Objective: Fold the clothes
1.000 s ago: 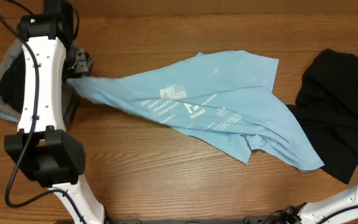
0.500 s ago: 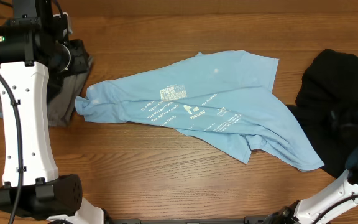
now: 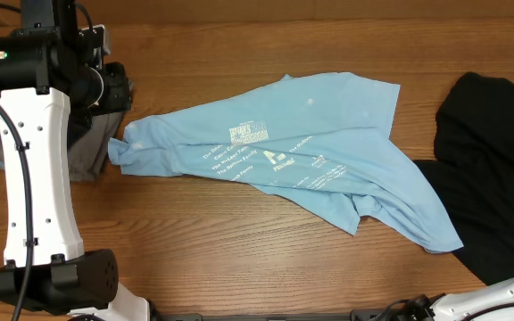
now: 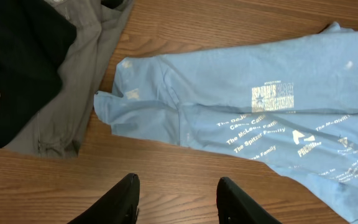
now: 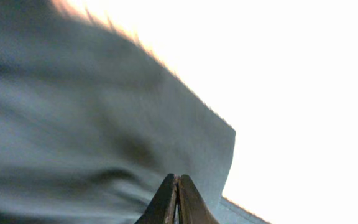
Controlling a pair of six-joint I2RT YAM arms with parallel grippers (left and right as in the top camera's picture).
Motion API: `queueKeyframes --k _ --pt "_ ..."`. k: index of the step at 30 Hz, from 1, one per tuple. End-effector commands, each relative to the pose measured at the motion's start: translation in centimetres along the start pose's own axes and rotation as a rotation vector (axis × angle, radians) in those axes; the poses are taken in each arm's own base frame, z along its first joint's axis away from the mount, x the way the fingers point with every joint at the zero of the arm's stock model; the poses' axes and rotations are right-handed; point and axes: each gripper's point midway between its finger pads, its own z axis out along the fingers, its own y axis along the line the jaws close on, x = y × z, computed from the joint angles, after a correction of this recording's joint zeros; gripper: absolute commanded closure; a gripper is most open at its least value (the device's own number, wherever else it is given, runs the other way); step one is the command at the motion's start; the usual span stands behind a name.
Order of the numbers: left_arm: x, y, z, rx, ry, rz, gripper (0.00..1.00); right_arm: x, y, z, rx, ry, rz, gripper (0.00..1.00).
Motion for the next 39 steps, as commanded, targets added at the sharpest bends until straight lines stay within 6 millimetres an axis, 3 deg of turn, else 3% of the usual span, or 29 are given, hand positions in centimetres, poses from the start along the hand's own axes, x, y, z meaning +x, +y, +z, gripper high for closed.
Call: queueKeyframes --k 1,3,6,10,14,17,20,23,26,29,32,36,39 --pt "-0.1 -0.4 -0.4 0.016 -0.010 0.036 0.56 -0.9 5.4 -5.5 -0.315 0.062 -0.041 0.96" --pt "-0.1 -0.5 -0.4 0.017 -0.011 0.035 0.56 1.0 8.0 -7.7 -0.465 0.155 -0.115 0.96" --pt "-0.2 -0.5 -0.4 0.017 -0.013 0.035 0.55 5.1 10.3 -9.1 -0.541 0.256 -0.236 0.96" --pt "-0.1 -0.5 -0.4 0.017 -0.012 0.035 0.55 13.3 14.1 -10.3 -0.575 0.343 -0.480 0.96" --pt "-0.1 -0.5 -0.4 0.018 -0.013 0.031 0.55 21.4 17.8 -10.9 -0.562 0.285 -0.748 0.96" --pt "-0.1 -0.5 -0.4 0.022 -0.011 0.032 0.55 23.7 19.0 -9.9 -0.454 0.136 -0.783 0.96" --pt "0.0 -0.8 -0.4 0.039 -0.004 0.031 0.55 24.5 19.4 -8.7 -0.373 0.030 -0.783 0.96" --pt "0.1 -0.8 -0.4 0.039 -0.004 0.031 0.55 25.8 19.8 -6.8 -0.354 0.035 -0.803 0.96" --pt "-0.1 -0.9 -0.4 0.040 -0.011 0.032 0.55 26.9 18.6 -3.5 -0.284 0.102 -0.766 0.96" --pt "-0.2 -0.9 -0.4 0.040 -0.015 0.033 0.54 27.2 16.0 -0.7 -0.192 0.141 -0.750 0.96" --pt "-0.2 -0.9 -0.4 0.040 -0.014 0.033 0.54 24.3 11.9 1.4 -0.014 0.097 -0.690 0.96" --pt "-0.2 -0.8 -0.4 0.040 -0.013 0.033 0.54 14.6 6.3 1.3 0.291 -0.162 -0.502 0.96" --pt "-0.2 -0.9 -0.4 0.040 -0.013 0.033 0.54 9.2 3.3 0.8 0.350 -0.168 -0.312 0.96"
